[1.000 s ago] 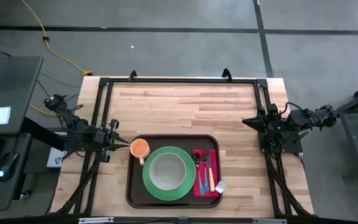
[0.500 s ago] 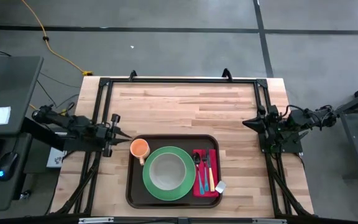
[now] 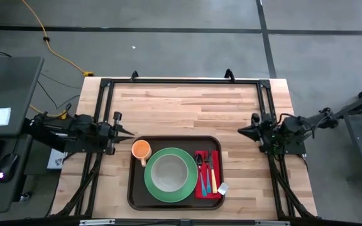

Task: Set up tray
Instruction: Return to Home Position

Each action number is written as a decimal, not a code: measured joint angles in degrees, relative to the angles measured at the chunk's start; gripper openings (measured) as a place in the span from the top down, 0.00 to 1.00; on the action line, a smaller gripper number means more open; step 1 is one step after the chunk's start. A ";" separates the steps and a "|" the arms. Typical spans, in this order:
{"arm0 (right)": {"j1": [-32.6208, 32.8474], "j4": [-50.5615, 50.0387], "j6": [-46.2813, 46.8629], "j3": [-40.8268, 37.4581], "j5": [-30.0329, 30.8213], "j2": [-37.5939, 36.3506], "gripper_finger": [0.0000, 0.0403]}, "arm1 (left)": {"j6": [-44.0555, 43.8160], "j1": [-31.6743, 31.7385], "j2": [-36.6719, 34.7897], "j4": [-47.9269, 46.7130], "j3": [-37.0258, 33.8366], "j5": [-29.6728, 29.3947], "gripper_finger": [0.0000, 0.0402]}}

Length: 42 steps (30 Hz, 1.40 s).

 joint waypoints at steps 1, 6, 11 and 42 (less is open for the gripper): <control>0.01 1.48 -0.01 -1.12 -0.11 0.00 1.00 | 0.20 -0.07 0.00 -0.04 -0.01 -0.01 0.80; 0.00 7.78 -1.72 -5.98 -0.73 -0.01 1.00 | 1.50 -0.10 -0.01 -0.37 -0.01 -0.43 0.80; 0.01 12.80 -1.49 -10.12 -3.24 0.04 1.00 | 1.66 -0.10 0.00 -2.79 -0.02 -0.57 0.80; -0.01 12.62 -7.33 -10.41 -5.31 -0.33 0.99 | 7.21 -0.10 0.17 5.38 -6.31 -1.48 0.80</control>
